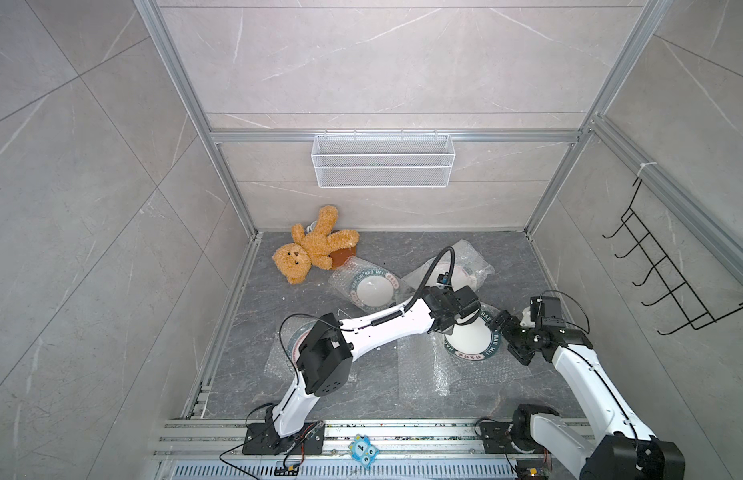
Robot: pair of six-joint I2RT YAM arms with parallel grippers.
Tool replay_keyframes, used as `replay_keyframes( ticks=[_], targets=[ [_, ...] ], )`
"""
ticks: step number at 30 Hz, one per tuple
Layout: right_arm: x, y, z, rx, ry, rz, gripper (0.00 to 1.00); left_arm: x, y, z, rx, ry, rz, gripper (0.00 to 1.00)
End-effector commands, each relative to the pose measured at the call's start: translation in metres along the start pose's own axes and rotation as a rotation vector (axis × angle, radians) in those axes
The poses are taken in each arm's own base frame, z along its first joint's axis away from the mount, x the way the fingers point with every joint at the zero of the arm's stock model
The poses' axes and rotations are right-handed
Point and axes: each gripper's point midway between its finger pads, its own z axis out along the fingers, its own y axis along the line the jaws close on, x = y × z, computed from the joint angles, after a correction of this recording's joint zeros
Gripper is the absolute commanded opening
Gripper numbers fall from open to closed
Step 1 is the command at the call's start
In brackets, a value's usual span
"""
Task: Unpack dinner plates from bubble wrap
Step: Unwrap the bubble wrap at the center of the board.
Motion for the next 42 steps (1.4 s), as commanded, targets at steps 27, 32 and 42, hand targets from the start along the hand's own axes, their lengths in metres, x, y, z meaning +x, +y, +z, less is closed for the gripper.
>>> replay_keyframes(
  ticks=[27,32,42],
  targets=[
    [0.000,-0.019,0.023,0.059,0.026,-0.019,0.97,0.035,0.176,-0.071,0.122,-0.026,-0.423,0.00],
    [-0.004,-0.026,0.024,0.094,0.009,-0.011,0.94,0.062,0.239,-0.072,0.052,-0.014,-0.546,0.00],
    [-0.023,-0.059,0.017,0.275,-0.092,0.086,0.88,0.078,0.313,-0.082,-0.070,-0.028,-0.714,0.00]
  ],
)
